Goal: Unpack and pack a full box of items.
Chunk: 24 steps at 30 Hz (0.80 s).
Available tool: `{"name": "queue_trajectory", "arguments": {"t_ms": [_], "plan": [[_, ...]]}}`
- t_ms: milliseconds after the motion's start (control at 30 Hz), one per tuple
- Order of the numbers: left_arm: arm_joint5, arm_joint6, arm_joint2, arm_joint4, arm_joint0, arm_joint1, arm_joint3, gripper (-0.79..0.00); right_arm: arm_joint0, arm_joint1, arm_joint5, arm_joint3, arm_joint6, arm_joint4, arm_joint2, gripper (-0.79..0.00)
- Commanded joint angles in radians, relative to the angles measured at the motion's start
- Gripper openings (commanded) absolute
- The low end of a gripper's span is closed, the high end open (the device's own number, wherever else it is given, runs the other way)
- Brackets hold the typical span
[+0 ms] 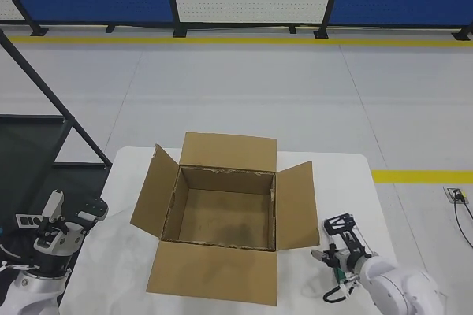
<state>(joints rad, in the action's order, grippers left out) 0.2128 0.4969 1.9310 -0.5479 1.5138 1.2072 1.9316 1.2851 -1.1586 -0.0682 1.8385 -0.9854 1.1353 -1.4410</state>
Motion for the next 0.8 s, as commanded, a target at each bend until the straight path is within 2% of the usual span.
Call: {"name": "queue_trajectory", "arguments": {"t_ms": [0,100,233,333,767], "plan": [[0.0,0.0,0.0,0.0,0.0,0.0,0.0,0.0,-0.019,-0.002,0.015,-0.025,-0.015,-0.007,0.01,-0.105],[0.0,0.0,0.0,0.0,0.0,0.0,0.0,0.0,-0.052,-0.003,0.025,-0.07,-0.039,-0.027,0.015,-0.397],[0.0,0.0,0.0,0.0,0.0,0.0,0.0,0.0,-0.078,-0.003,0.023,-0.113,-0.05,-0.047,0.011,-0.422],[0.0,0.0,0.0,0.0,0.0,0.0,0.0,0.0,-0.086,-0.002,0.033,-0.129,-0.053,-0.046,0.009,-0.409],[0.0,0.0,0.0,0.0,0.0,0.0,0.0,0.0,-0.119,0.0,0.051,-0.17,-0.101,-0.006,0.042,-0.44]]}}
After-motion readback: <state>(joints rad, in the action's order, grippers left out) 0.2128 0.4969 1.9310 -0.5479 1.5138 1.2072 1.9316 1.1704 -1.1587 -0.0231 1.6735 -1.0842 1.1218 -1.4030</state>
